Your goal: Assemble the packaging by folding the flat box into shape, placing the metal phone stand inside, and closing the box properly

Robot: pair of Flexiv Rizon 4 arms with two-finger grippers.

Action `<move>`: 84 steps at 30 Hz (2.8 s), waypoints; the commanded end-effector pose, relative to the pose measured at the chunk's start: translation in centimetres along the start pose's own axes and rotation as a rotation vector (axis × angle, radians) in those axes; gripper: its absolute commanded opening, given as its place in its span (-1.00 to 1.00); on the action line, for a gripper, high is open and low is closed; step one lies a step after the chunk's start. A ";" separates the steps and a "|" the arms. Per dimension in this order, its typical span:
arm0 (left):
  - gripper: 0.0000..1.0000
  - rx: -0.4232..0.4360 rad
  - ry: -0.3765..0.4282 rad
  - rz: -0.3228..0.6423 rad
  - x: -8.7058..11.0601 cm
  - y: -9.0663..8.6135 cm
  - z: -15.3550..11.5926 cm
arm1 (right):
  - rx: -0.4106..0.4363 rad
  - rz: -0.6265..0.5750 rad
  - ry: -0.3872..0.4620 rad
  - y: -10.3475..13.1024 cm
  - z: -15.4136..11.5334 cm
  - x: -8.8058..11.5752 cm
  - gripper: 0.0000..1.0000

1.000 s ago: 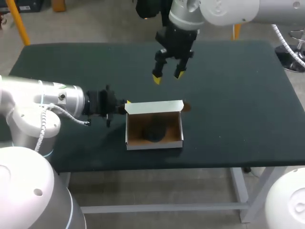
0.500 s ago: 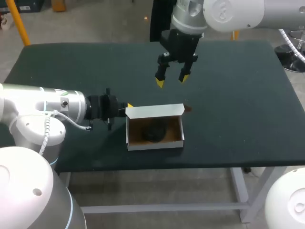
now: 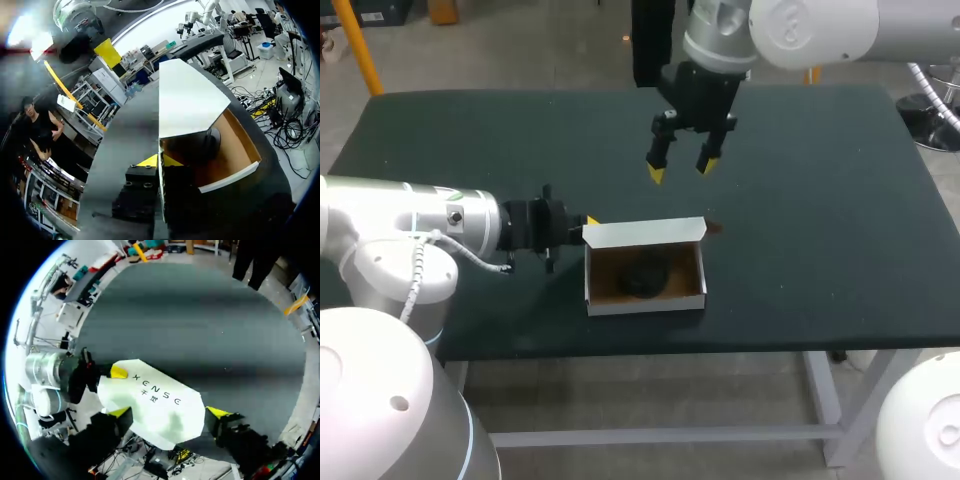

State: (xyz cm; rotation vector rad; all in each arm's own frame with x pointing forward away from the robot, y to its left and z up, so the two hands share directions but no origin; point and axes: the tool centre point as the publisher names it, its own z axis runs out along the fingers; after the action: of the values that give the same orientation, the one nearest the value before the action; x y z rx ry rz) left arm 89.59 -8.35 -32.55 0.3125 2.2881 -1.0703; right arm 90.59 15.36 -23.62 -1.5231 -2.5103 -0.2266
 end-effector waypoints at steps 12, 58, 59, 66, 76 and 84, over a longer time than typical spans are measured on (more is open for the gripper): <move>-1.00 -0.032 -0.067 0.100 1.4 0.1 0.4 | 0.090 0.425 -0.023 -0.8 0.9 -1.8 1.00; -1.00 -0.059 -0.140 0.188 3.0 0.2 0.3 | 0.392 0.536 0.172 -4.9 5.3 -2.6 0.26; -1.00 -0.061 -0.143 0.191 3.0 0.2 0.3 | 0.399 0.534 0.175 -5.1 5.6 -2.6 0.25; -1.00 -0.063 -0.150 0.200 3.2 0.2 0.4 | 0.425 0.516 0.207 -5.8 6.8 -3.1 0.28; -1.00 -0.065 -0.160 0.215 3.5 0.1 0.4 | 0.446 0.506 0.219 -6.1 7.4 -3.1 0.00; -1.00 -0.063 -0.170 0.220 3.7 0.1 0.3 | 0.455 0.495 0.215 -6.2 7.9 -2.9 -0.05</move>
State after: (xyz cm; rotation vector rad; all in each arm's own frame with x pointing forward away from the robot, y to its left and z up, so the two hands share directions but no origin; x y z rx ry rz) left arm 87.26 -8.58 -34.40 0.4260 2.0907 -0.8766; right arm 85.42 11.76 -32.06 -1.7447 -1.7865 0.2169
